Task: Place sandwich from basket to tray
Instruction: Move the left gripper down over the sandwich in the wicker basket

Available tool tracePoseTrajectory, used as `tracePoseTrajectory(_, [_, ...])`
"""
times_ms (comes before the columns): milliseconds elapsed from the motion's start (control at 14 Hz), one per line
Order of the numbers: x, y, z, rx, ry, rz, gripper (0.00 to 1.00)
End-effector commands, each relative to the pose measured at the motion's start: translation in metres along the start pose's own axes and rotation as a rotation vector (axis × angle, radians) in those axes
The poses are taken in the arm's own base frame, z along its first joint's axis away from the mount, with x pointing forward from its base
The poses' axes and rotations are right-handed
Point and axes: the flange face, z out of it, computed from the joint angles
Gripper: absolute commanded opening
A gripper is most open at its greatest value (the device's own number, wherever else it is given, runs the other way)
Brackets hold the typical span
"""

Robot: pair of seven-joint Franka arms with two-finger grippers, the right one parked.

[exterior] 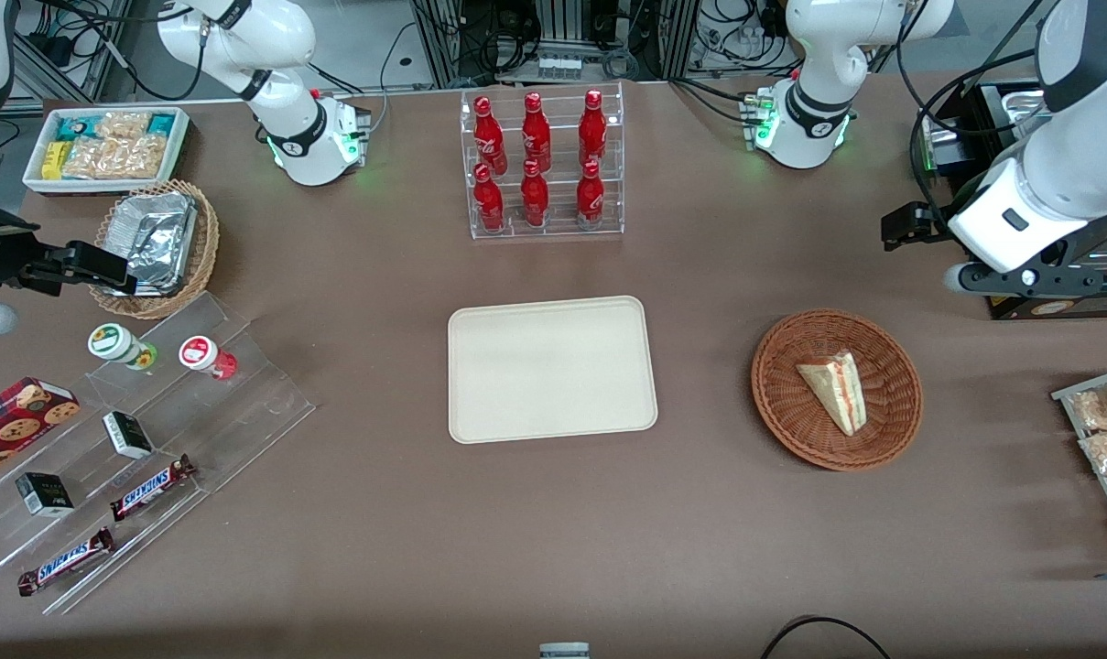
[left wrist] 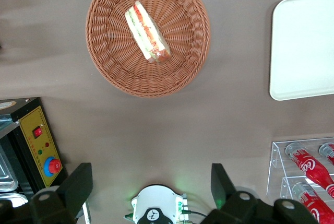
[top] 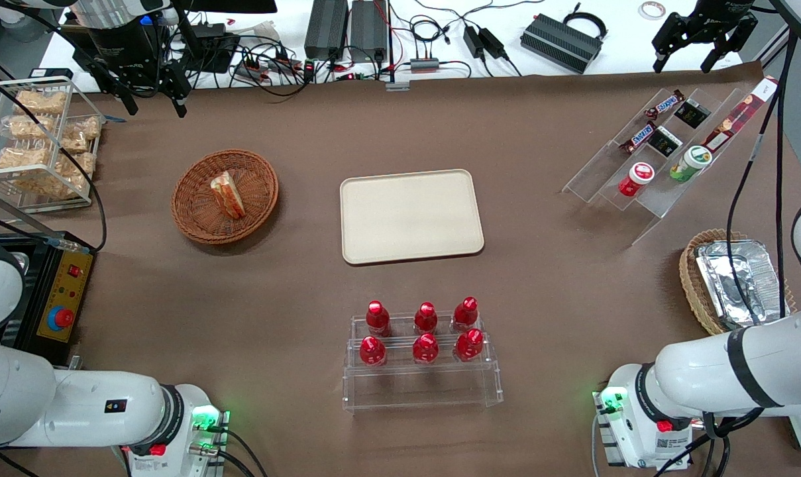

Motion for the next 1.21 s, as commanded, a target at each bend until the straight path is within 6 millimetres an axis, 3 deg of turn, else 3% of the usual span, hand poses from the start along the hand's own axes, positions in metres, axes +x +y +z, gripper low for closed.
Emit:
tracePoseTrajectory(0, [-0.013, 0.002, -0.011, -0.004, -0.017, -0.002, 1.0])
tracePoseTrajectory(286, [-0.002, -0.005, 0.003, 0.01, -0.039, -0.016, 1.0])
tracePoseTrajectory(714, [0.023, -0.007, 0.07, 0.013, -0.037, -0.023, 1.0])
tracePoseTrajectory(1143, [0.044, -0.011, 0.149, 0.003, 0.044, -0.095, 1.0])
